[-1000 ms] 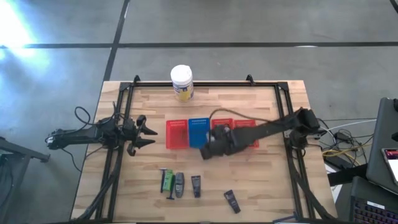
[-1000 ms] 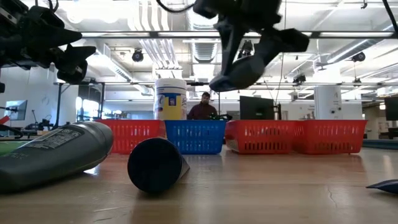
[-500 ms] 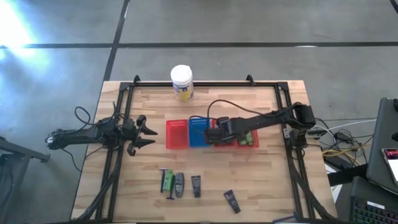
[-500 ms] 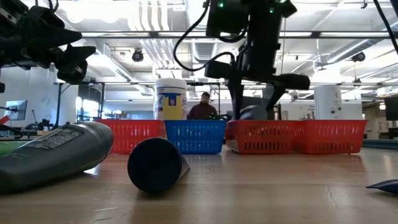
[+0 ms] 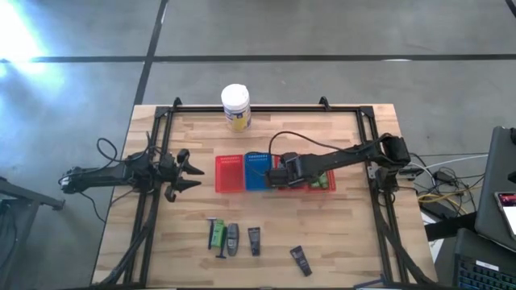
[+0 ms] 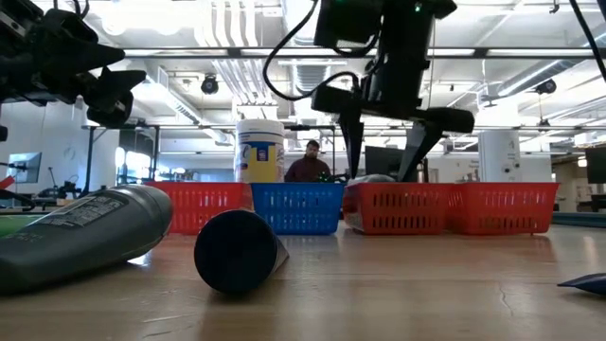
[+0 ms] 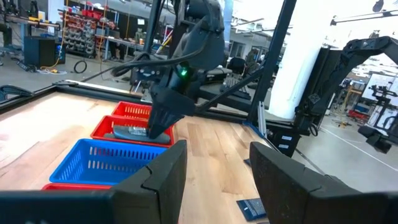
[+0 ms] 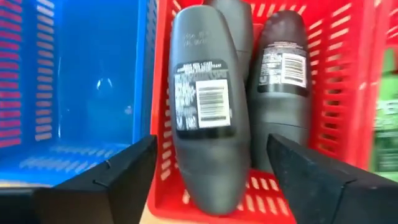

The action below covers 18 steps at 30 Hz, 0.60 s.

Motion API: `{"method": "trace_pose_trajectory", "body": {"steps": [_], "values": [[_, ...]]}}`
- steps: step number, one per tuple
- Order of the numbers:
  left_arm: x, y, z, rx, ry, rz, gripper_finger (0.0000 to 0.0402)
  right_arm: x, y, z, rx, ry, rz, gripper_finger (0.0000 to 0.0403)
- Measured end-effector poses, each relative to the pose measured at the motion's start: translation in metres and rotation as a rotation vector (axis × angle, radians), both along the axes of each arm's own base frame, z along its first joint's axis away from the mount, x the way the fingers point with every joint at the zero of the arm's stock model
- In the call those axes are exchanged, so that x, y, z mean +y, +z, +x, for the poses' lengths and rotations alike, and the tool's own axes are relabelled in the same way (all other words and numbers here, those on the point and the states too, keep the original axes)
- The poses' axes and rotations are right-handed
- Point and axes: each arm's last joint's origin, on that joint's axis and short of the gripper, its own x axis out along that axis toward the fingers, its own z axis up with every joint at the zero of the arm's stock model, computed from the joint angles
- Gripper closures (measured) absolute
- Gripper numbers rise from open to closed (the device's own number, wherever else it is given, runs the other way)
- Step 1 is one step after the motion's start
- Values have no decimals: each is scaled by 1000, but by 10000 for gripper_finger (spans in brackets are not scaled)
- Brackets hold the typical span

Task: Pick & Place Travel size toiletries
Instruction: Put the bottom gray deodorant into the middle red bin, then put the bottom blue shave cream into the red bin

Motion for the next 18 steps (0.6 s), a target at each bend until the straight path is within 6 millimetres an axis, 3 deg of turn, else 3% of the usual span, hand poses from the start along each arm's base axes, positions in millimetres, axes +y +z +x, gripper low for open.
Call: {"method": "trace_pose_trajectory", "body": {"steps": [7,10,14,18], "values": [[0,0,0,0,0,0,220,25,26,-10,113,152,-1,61],[0,0,0,0,0,0,220,47,32,-9,96,334,148,53],[0,0,0,0,0,0,220,90,22,-8,52,508,362,53],[0,0,0,0,0,0,220,127,3,-15,95,535,381,66]]}}
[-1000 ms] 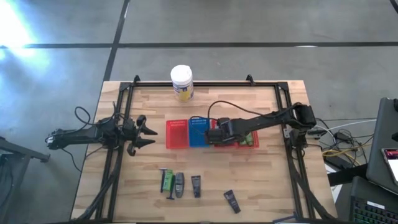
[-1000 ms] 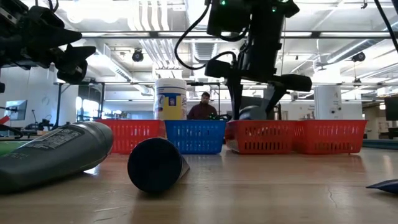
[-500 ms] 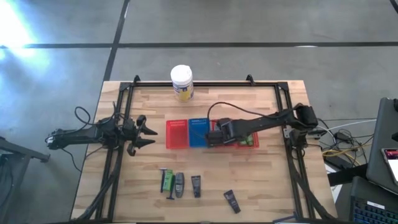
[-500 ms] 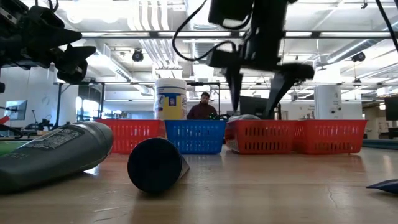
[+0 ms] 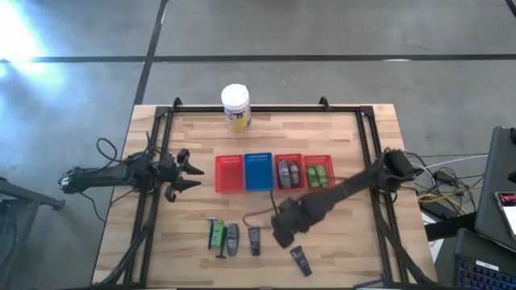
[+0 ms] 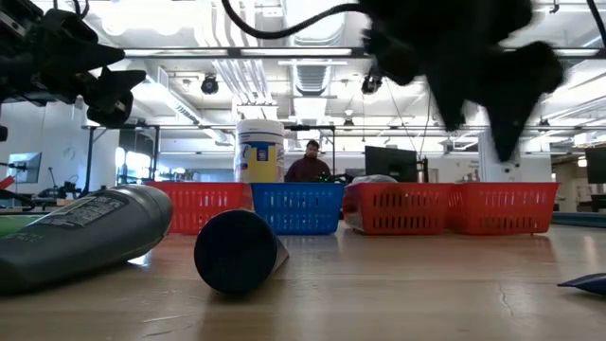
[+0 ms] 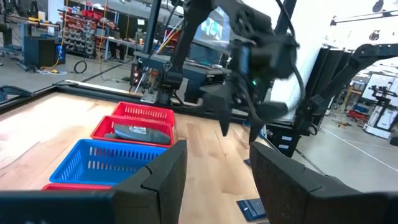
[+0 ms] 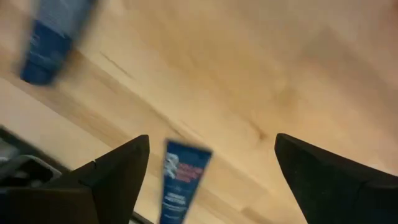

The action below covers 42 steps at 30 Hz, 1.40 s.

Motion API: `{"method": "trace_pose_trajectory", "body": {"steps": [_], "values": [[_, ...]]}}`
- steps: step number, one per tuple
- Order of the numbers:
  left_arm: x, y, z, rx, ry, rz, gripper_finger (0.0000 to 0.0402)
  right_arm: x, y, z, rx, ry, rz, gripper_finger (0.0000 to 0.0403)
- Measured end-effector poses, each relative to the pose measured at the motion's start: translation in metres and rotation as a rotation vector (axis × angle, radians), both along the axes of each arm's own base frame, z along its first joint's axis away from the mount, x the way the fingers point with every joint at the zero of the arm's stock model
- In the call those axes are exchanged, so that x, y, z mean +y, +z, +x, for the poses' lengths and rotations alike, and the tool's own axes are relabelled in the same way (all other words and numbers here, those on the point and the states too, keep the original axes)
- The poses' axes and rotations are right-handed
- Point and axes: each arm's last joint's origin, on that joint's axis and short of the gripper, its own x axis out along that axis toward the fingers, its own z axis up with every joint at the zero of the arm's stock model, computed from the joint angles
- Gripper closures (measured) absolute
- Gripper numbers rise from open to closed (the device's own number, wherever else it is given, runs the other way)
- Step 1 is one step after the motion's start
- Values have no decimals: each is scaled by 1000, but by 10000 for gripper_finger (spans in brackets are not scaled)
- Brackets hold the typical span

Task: Pick & Place Travel size toiletries
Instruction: Put the bottom blue shave cream into the red bin

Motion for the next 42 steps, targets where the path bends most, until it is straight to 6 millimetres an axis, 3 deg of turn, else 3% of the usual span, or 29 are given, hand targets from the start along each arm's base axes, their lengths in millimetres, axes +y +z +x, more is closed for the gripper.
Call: {"method": "trace_pose_trajectory", "body": {"steps": [5,14,23,36,42], "values": [[0,0,0,0,0,0,220,30,-16,-3,13,-54,15,88],[0,0,0,1,0,0,220,67,-15,-11,-13,-185,131,120],[0,0,0,1,0,0,220,100,-24,-25,42,-291,164,112],[0,0,0,2,0,0,220,102,-58,-21,105,-196,87,52],[0,0,0,3,0,0,220,100,-62,-19,123,-209,84,55]]}}
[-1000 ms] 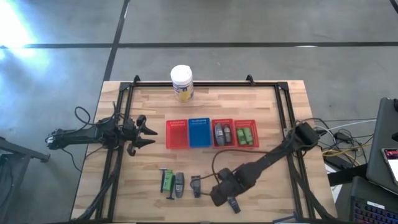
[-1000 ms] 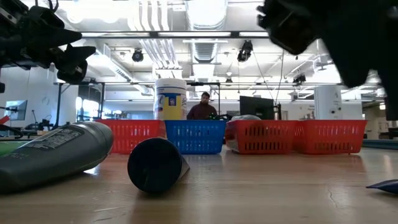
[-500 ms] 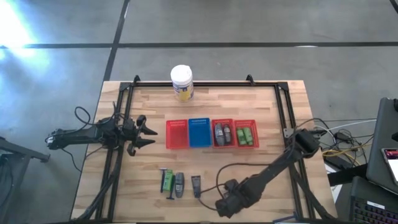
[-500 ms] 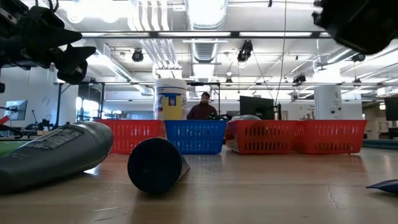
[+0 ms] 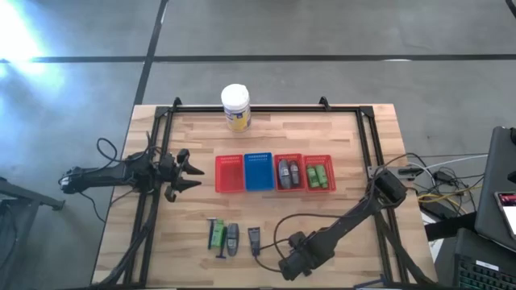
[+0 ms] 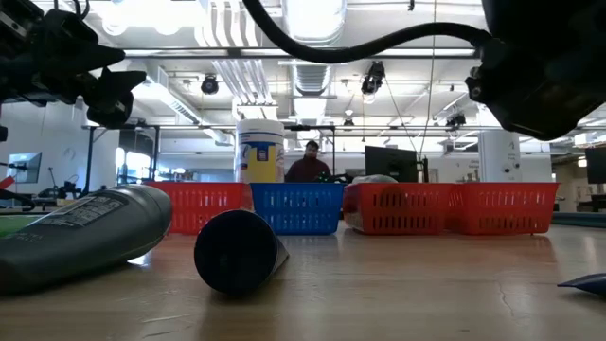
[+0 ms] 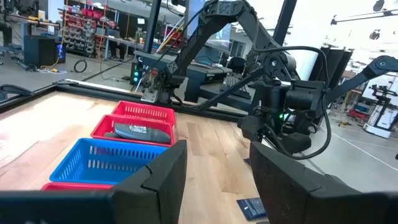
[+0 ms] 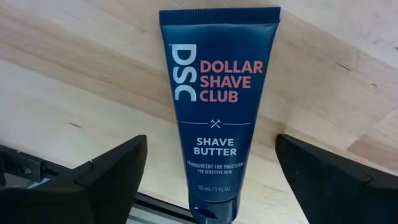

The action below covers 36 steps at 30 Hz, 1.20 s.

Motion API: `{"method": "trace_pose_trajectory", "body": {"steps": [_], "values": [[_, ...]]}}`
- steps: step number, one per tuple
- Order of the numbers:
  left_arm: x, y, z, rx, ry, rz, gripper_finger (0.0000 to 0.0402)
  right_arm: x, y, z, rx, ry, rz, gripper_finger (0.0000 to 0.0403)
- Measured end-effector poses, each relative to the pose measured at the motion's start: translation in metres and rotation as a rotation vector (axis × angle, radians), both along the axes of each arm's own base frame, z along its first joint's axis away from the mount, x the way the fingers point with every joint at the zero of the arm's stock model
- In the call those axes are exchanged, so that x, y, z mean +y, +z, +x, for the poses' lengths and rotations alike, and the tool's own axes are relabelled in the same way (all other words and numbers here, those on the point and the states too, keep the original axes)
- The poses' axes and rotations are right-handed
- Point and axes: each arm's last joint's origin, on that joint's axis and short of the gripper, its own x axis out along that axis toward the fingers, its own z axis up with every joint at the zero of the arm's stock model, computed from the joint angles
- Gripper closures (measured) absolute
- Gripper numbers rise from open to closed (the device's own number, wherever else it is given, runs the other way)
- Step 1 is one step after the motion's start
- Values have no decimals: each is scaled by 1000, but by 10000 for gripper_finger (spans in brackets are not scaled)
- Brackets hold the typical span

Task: Pick & Place Travel size toiletries
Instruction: Put the bottom blue shave cream into the red bin

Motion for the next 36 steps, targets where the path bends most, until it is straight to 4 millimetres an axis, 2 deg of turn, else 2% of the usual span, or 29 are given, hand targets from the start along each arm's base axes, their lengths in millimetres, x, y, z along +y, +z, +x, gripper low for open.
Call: {"method": "trace_pose_trajectory", "body": {"steps": [4,11,15,19,29,32,36], "values": [[0,0,0,0,0,0,220,-4,-1,2,2,17,-3,89],[0,0,0,0,0,0,220,-7,-3,3,17,16,-13,176],[0,0,0,0,0,0,220,-8,-3,4,7,3,-15,201],[0,0,0,0,0,0,220,-8,-2,5,-7,4,-16,193],[0,0,0,0,0,0,220,-8,-2,7,-23,-5,-26,111],[0,0,0,0,0,0,220,-10,-3,8,-7,-38,-37,105],[0,0,0,0,0,0,220,-14,-4,6,30,-86,-63,116]]}}
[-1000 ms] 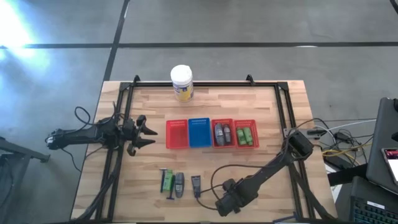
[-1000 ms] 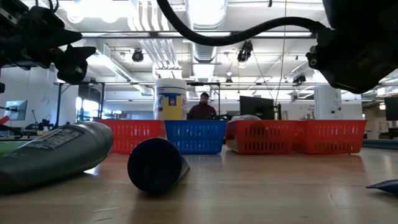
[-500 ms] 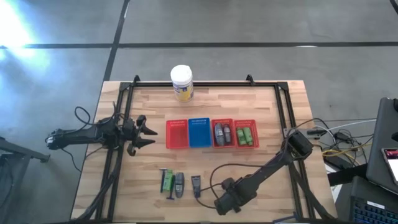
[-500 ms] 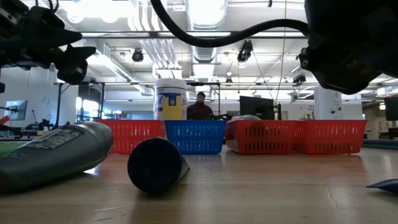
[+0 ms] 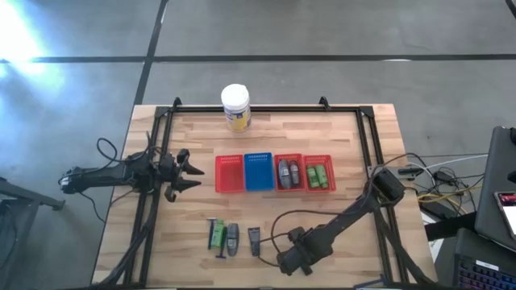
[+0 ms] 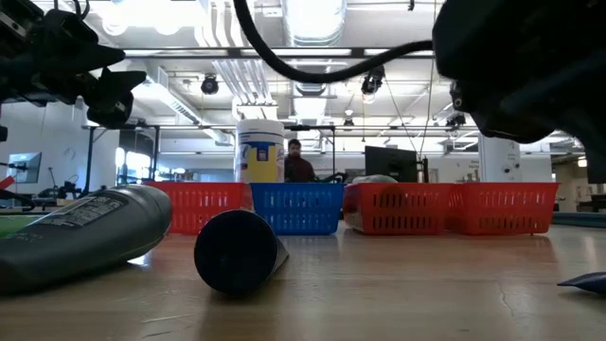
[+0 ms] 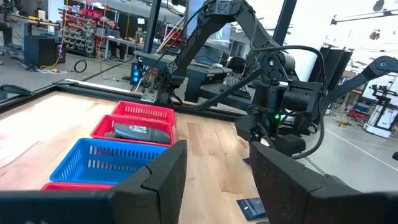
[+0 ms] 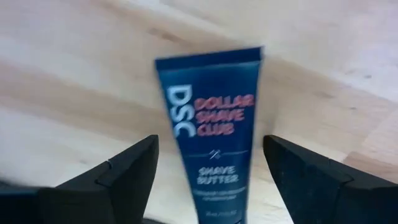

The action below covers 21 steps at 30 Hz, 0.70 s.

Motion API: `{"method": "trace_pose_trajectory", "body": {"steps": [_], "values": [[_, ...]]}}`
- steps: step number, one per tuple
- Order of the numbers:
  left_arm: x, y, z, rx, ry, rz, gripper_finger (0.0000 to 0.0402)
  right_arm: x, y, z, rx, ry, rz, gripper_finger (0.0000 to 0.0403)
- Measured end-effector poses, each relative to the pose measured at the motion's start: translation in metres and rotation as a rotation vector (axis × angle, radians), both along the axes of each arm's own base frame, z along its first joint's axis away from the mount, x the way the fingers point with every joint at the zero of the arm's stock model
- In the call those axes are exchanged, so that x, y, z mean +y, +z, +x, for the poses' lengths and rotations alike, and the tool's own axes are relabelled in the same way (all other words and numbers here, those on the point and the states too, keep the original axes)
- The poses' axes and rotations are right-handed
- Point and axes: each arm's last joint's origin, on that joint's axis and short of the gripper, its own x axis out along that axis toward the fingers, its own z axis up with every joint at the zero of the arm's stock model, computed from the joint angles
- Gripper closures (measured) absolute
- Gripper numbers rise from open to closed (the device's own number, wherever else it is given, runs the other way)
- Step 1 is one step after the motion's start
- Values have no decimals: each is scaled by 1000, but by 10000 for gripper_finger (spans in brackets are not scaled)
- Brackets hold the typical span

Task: Pick & Place Travel size toiletries
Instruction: Put the bottom blue shave cream into the red bin

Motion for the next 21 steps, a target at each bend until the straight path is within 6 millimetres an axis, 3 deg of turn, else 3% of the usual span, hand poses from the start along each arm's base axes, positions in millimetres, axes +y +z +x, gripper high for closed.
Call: {"method": "trace_pose_trajectory", "body": {"steps": [21], "values": [[0,0,0,0,0,0,220,-5,-3,-4,68,-38,-3,258]]}}
